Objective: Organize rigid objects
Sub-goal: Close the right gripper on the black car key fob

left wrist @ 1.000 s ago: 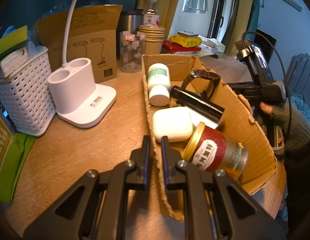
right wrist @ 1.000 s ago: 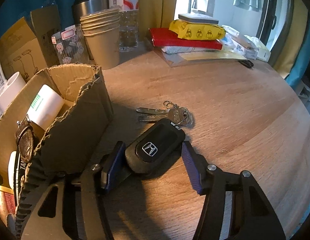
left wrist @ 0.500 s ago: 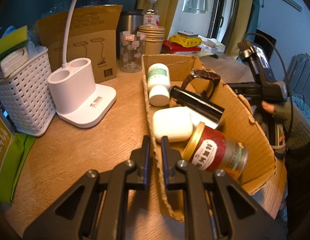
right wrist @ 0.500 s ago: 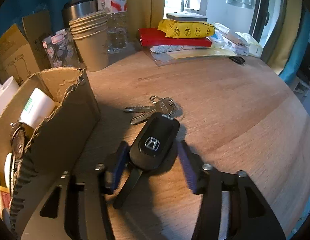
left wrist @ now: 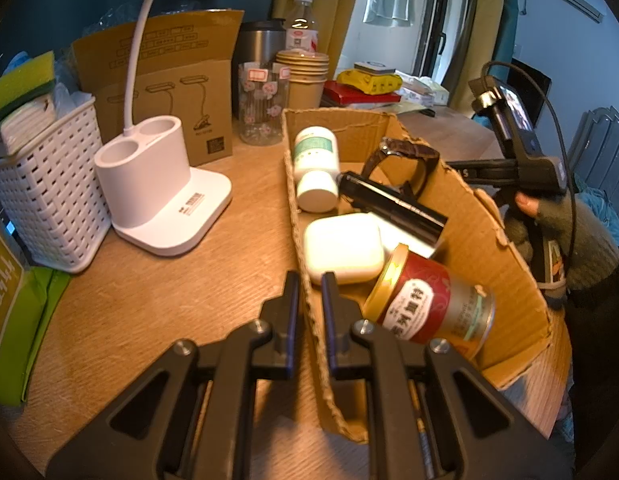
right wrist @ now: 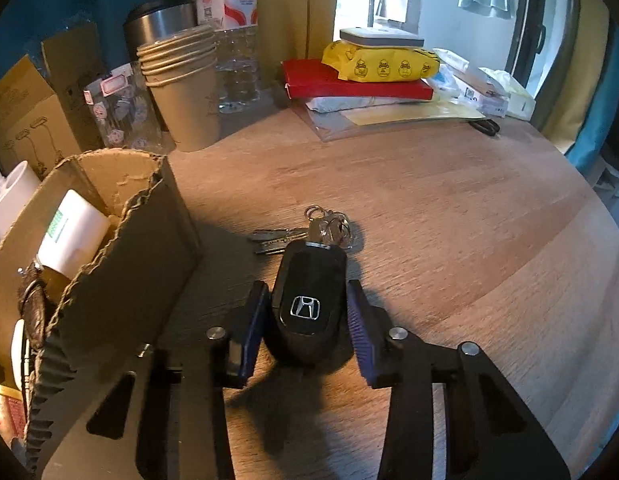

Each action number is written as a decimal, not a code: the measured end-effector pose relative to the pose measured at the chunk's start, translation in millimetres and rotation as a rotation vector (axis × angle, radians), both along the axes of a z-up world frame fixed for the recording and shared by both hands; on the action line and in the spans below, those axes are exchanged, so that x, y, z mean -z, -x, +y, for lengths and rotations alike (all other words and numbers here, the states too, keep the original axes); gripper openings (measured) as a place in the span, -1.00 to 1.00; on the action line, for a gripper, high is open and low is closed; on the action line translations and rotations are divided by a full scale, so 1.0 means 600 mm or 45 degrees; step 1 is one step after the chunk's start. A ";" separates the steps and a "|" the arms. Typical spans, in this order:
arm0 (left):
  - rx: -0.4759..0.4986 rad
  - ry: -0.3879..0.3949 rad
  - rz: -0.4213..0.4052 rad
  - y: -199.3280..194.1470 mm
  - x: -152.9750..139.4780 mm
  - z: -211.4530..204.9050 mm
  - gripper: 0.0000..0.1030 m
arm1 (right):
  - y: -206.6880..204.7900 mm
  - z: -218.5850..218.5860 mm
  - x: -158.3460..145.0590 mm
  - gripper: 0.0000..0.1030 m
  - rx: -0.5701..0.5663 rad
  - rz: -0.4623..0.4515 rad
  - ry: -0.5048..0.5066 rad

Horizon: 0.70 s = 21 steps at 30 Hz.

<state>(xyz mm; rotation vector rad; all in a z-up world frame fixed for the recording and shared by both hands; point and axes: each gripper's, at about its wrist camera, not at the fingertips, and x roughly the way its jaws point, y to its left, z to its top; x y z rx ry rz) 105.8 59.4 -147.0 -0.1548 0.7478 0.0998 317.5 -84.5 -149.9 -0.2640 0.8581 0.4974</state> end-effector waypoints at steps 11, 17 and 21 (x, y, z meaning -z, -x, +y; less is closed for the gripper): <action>-0.001 -0.001 0.000 0.000 0.000 -0.001 -0.77 | 0.031 -0.036 -0.045 -0.24 0.018 -0.055 -0.184; -0.001 -0.002 0.000 0.000 0.000 0.000 -0.77 | 0.048 -0.044 -0.077 -0.25 0.017 -0.104 -0.222; -0.001 -0.002 0.000 0.000 0.000 0.000 -0.77 | 0.059 -0.047 -0.095 -0.25 0.008 -0.129 -0.242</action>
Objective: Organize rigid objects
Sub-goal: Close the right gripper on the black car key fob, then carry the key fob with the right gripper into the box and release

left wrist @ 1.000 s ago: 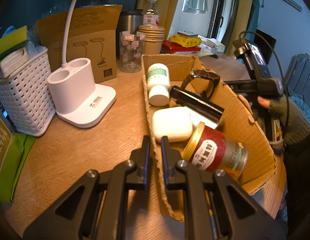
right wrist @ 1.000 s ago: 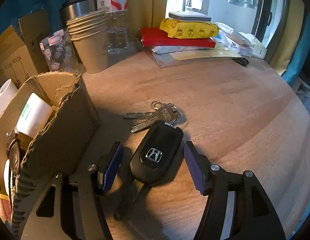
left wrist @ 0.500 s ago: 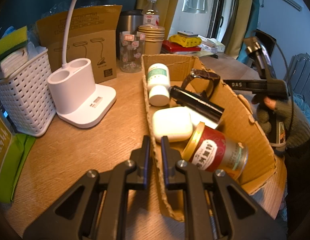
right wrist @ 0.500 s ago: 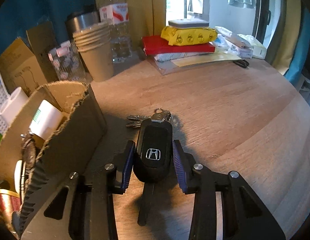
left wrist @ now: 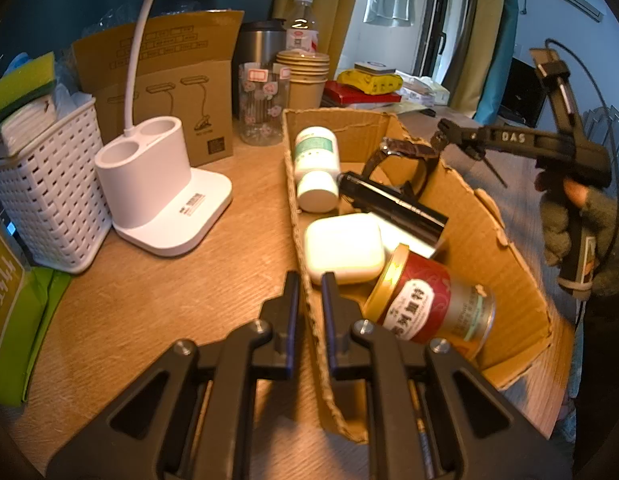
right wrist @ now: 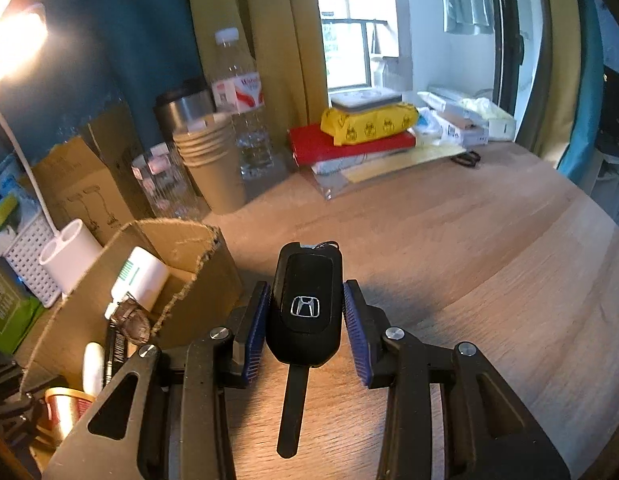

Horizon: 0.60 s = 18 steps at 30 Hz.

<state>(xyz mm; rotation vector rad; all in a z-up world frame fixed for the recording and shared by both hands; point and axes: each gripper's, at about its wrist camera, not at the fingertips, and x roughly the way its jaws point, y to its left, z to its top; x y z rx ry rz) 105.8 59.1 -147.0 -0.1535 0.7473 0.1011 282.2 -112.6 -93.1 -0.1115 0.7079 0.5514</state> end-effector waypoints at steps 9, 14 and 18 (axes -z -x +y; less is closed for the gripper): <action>0.000 0.000 0.000 0.000 0.000 0.000 -0.77 | 0.024 0.008 -0.038 -0.27 -0.034 -0.065 -0.017; 0.000 0.001 0.000 0.000 0.000 0.000 -0.77 | 0.029 0.008 -0.052 -0.27 -0.039 -0.076 -0.035; 0.000 0.000 0.001 -0.001 0.001 0.001 -0.77 | 0.039 0.010 -0.068 -0.27 -0.054 -0.104 -0.045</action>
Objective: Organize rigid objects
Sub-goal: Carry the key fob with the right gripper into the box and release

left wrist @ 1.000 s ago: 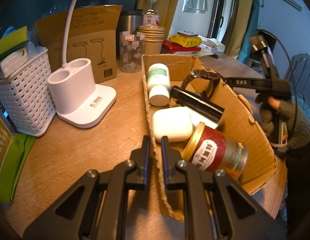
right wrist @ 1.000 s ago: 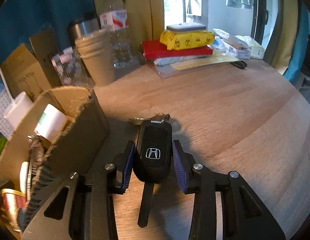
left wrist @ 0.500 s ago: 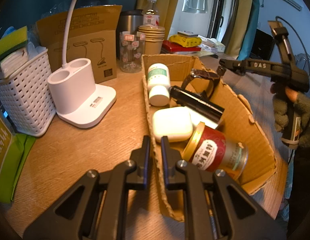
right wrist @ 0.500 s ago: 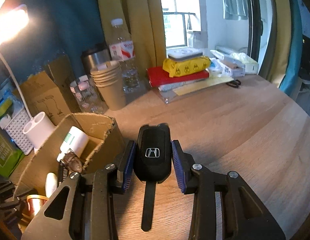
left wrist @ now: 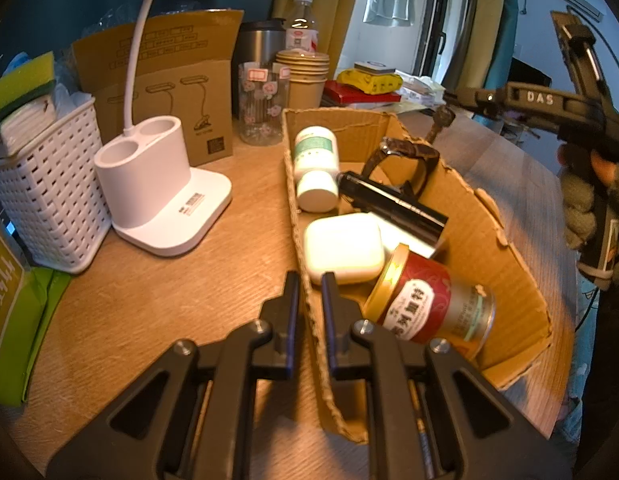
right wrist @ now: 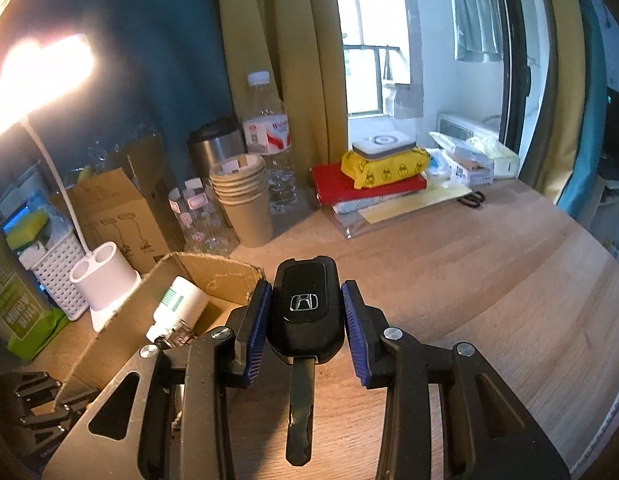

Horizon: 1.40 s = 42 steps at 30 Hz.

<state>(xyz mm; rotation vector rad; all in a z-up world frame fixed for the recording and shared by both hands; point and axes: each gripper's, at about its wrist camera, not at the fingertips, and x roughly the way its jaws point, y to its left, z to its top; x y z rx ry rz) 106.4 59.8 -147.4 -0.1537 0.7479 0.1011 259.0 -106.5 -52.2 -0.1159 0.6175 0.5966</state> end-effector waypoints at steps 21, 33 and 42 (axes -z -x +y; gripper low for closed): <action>0.000 0.001 0.000 0.000 0.000 0.000 -0.77 | 0.056 0.064 -0.066 -0.27 -0.144 -0.112 -0.019; 0.000 0.001 0.000 0.000 0.000 0.000 -0.77 | 0.030 0.127 -0.004 -0.27 -0.215 -0.007 0.061; 0.000 0.001 0.000 0.000 0.000 0.001 -0.77 | -0.001 0.159 0.050 -0.27 -0.224 0.072 0.131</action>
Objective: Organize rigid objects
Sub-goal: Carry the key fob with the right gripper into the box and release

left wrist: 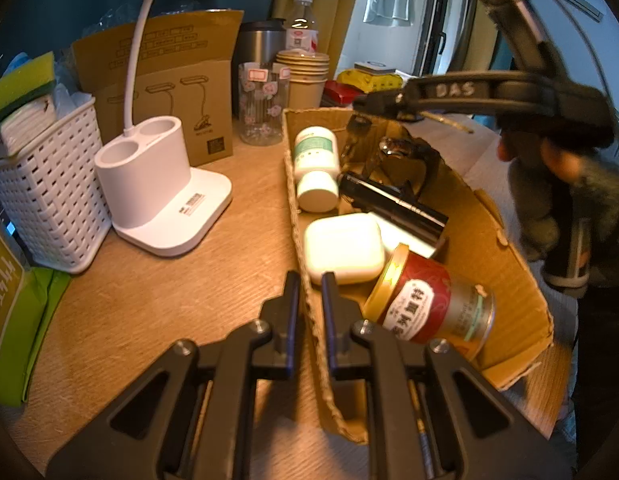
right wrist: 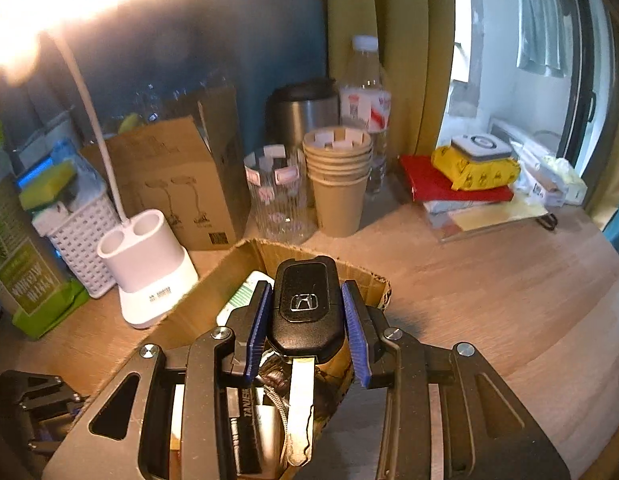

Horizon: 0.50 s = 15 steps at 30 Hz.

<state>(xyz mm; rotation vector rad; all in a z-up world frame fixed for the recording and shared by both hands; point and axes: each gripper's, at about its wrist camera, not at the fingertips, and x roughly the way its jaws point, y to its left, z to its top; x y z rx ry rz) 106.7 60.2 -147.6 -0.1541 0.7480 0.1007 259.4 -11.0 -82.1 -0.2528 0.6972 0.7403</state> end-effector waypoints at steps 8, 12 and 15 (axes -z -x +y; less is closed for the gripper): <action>0.000 0.001 0.001 0.000 0.000 0.000 -0.77 | -0.022 0.009 0.027 -0.27 0.014 0.041 0.057; 0.001 -0.001 0.000 -0.001 0.001 0.001 -0.77 | -0.021 0.010 0.033 -0.27 0.013 0.046 0.071; 0.001 0.000 0.000 -0.001 0.000 0.000 -0.77 | -0.018 0.012 0.034 -0.27 0.016 0.041 0.088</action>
